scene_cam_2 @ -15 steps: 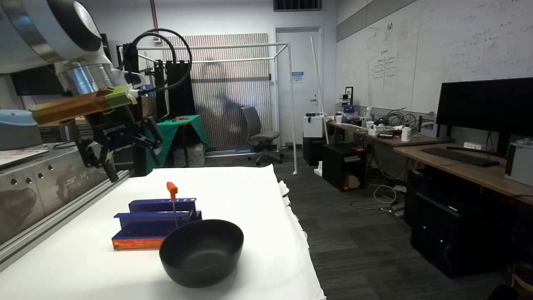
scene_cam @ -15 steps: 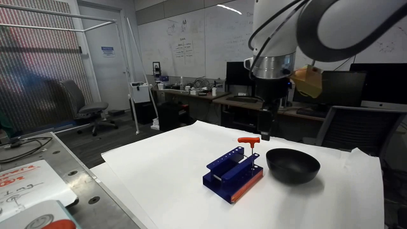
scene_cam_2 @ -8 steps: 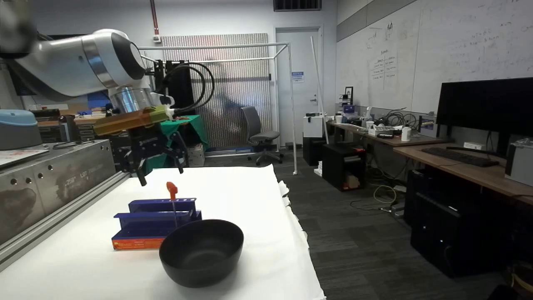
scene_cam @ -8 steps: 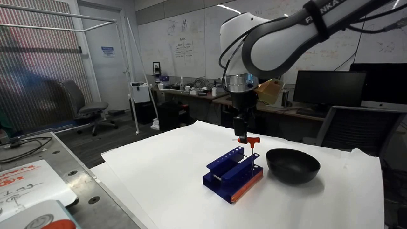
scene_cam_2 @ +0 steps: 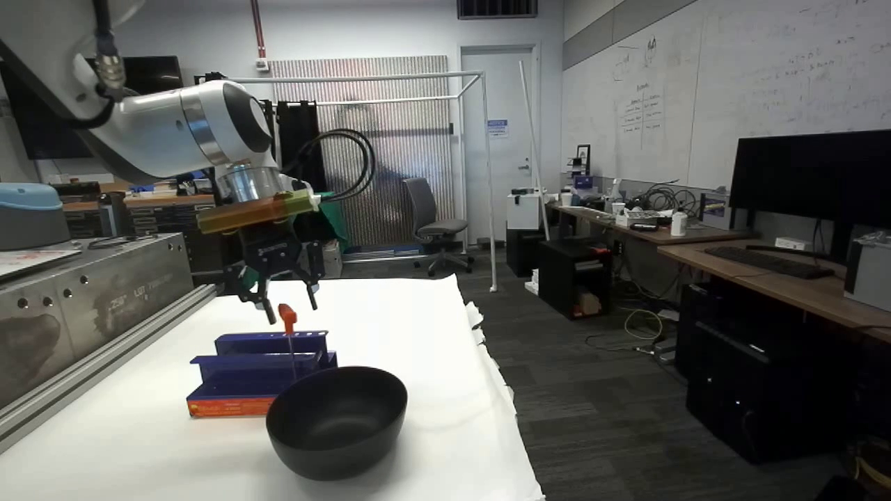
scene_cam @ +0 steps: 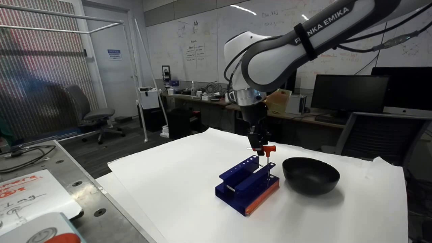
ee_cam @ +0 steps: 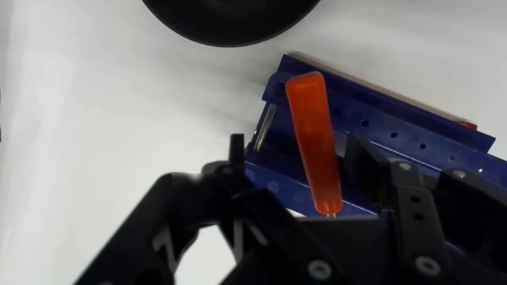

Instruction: Put the metal object with the orange handle in the black bowl

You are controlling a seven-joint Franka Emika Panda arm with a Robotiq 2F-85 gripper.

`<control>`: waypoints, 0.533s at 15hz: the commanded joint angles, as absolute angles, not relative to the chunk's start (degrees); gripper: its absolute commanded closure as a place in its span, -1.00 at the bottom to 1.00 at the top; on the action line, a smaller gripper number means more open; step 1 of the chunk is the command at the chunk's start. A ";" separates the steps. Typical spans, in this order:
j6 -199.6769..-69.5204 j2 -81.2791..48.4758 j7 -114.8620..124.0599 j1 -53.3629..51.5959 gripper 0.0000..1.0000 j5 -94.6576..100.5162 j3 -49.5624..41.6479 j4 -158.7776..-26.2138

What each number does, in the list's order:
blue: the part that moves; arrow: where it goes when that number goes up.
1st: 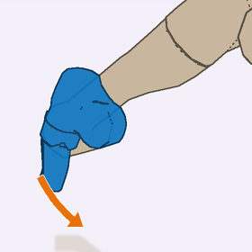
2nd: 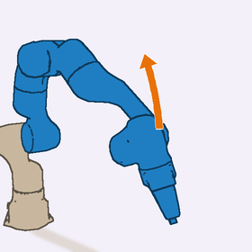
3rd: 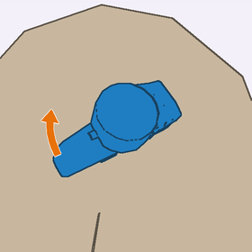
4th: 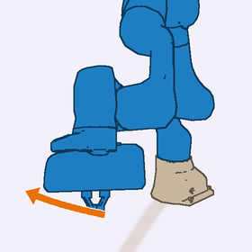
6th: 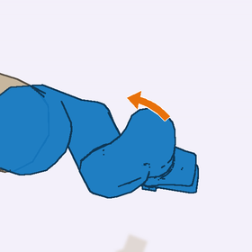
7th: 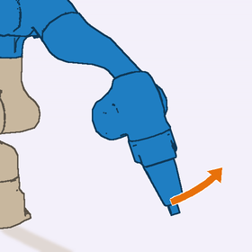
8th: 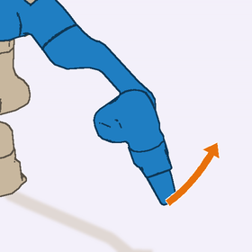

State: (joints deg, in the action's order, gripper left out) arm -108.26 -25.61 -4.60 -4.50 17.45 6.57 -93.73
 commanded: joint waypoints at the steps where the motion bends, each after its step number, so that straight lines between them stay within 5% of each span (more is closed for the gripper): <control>1: -104.30 -26.20 -9.14 -4.89 0.29 15.70 5.73 -90.39; 5: -102.08 -25.29 -11.49 -4.53 0.91 14.68 5.62 -90.09; 8: -100.43 -21.96 -11.03 -4.76 0.89 14.25 5.57 -91.49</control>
